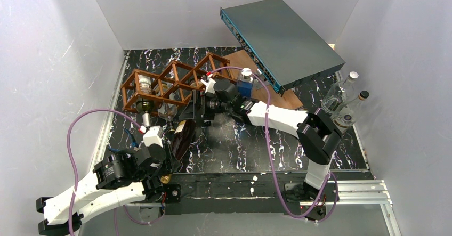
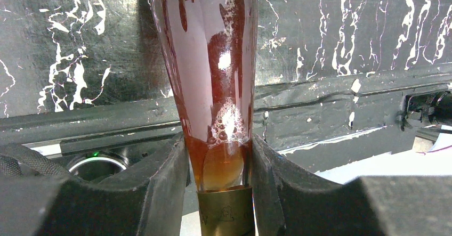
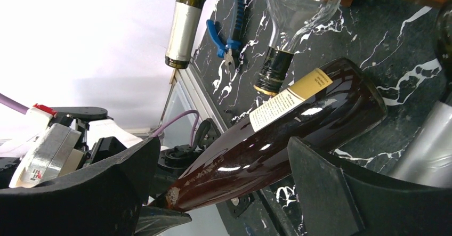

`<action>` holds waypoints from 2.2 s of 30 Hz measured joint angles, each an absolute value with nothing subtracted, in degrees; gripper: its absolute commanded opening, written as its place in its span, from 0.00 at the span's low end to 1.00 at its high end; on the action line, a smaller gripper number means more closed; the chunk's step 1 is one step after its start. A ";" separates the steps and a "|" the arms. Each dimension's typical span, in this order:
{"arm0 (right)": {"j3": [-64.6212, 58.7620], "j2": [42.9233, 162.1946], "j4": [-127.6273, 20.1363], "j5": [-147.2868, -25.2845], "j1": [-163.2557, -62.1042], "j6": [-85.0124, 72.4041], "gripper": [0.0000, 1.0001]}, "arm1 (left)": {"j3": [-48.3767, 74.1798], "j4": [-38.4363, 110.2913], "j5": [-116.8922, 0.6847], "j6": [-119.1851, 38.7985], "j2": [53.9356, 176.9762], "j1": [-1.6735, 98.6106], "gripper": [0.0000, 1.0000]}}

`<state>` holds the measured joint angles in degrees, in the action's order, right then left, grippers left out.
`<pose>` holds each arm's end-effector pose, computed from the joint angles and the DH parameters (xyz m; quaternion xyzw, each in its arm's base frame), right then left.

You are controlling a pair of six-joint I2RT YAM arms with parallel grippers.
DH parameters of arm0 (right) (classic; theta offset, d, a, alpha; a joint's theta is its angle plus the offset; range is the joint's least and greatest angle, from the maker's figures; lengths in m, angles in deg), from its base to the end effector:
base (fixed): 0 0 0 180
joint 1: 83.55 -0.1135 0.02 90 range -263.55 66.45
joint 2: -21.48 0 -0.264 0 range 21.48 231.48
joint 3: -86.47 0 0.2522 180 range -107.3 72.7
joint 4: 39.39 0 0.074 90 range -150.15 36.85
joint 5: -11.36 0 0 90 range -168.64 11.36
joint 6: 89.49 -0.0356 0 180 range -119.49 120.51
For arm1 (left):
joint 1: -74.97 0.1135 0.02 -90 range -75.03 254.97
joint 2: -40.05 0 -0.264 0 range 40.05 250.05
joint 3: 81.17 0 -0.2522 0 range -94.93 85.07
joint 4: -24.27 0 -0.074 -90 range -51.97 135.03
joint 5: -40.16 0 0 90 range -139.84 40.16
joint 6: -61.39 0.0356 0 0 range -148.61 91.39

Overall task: Take the wine bottle off the wine rack
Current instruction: Pick up the wine bottle from the wine rack.

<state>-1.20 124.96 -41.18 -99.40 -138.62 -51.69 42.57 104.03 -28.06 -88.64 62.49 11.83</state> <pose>0.2338 0.3569 0.2691 -0.1263 0.7908 0.5540 0.2274 0.0389 -0.0475 0.2777 -0.0461 0.9119 -0.2406 0.3293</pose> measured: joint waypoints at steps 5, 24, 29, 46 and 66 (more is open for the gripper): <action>-1.93 124.96 -42.98 -99.51 -137.99 -49.33 0.98 | 42.57 103.92 -28.22 -88.64 62.49 11.83 0.00; -7.28 125.05 -48.44 -100.49 -132.94 -44.81 0.98 | 42.57 102.50 -29.35 -88.56 63.23 11.86 0.00; -8.18 124.94 -48.31 -102.55 -132.96 -44.26 0.99 | 42.57 102.15 -29.61 -88.40 63.54 11.86 0.00; -10.23 119.47 -50.06 -109.10 -135.71 -38.32 0.98 | 41.72 100.86 -31.10 -88.69 66.14 11.86 0.00; -9.55 108.90 -59.74 -125.67 -135.76 -8.72 0.98 | 34.31 105.43 -39.91 -93.41 70.99 11.86 0.00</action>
<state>-9.55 108.90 -59.74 -125.67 -135.76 -8.72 34.31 105.43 -39.91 -93.41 70.99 11.86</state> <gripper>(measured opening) 0.985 0.399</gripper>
